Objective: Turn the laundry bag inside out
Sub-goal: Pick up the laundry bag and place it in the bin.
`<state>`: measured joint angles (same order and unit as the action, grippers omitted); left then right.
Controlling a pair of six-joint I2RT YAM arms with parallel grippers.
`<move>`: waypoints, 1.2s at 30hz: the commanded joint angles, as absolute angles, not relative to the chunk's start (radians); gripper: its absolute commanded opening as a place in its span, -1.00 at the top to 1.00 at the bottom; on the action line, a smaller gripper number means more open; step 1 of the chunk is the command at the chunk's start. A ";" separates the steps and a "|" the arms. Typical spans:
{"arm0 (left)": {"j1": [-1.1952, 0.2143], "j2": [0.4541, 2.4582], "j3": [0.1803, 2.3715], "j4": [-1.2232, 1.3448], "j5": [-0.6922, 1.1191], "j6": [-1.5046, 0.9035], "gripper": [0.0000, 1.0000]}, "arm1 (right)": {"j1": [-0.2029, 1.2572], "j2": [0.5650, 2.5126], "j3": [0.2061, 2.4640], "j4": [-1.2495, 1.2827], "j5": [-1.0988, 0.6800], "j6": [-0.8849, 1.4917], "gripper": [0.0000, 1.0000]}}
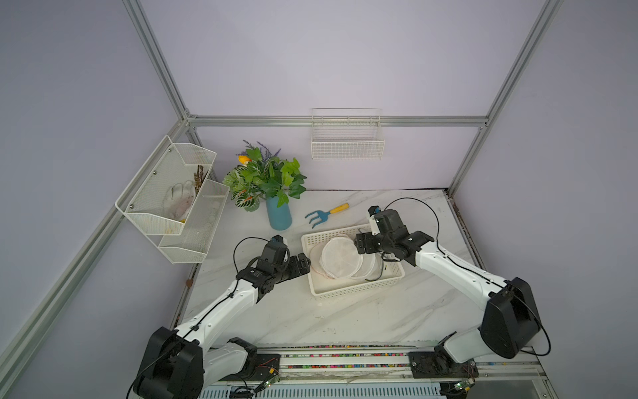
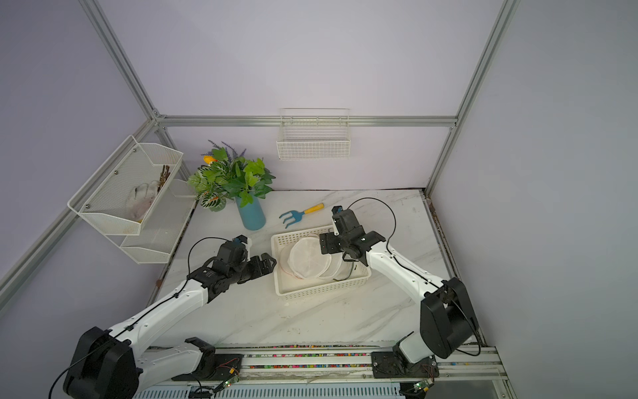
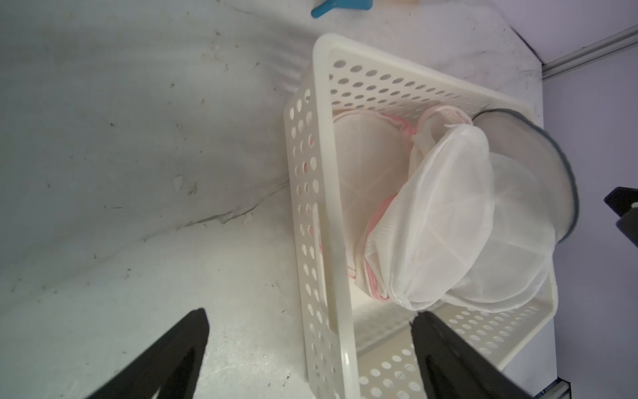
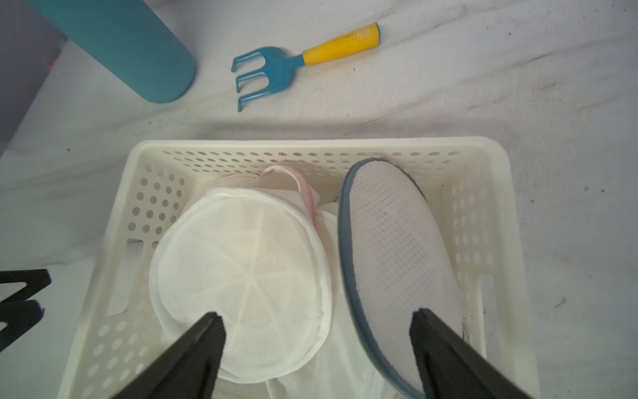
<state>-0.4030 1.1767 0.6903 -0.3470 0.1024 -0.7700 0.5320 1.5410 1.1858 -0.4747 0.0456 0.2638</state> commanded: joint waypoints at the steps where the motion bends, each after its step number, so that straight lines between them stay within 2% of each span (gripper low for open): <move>1: -0.416 1.191 0.719 -0.361 0.096 -0.813 -0.89 | 0.537 1.608 1.251 -0.563 0.143 0.259 -0.57; 4: -0.420 1.209 0.730 -0.361 0.096 -0.806 -0.78 | 0.540 1.649 1.276 -0.580 0.183 0.277 -0.35; 5: -0.421 1.218 0.737 -0.362 0.097 -0.803 -0.73 | 0.540 1.657 1.278 -0.577 0.192 0.281 -0.17; 6: -0.425 1.230 0.740 -0.362 0.100 -0.798 -0.70 | 0.539 1.663 1.277 -0.574 0.198 0.284 -0.08; 12: -0.440 1.287 0.756 -0.360 0.103 -0.802 -0.41 | 0.540 1.677 1.288 -0.572 0.240 0.291 0.37; 16: -0.461 1.313 0.769 -0.355 0.088 -0.810 -0.13 | 0.540 1.648 1.302 -0.582 0.288 0.298 0.71; 19: -0.474 1.333 0.788 -0.346 0.073 -0.816 0.06 | 0.539 1.602 1.305 -0.590 0.367 0.314 0.88; 23: -0.486 1.379 0.829 -0.321 0.056 -0.827 0.36 | 0.538 1.523 1.305 -0.583 0.431 0.303 1.00; 27: -0.508 1.477 0.911 -0.311 0.022 -0.822 0.52 | 0.529 1.433 1.311 -0.571 0.464 0.297 1.00; 36: -0.538 1.692 1.118 -0.274 -0.012 -0.827 0.59 | 0.465 1.290 1.406 -0.605 0.562 0.268 1.00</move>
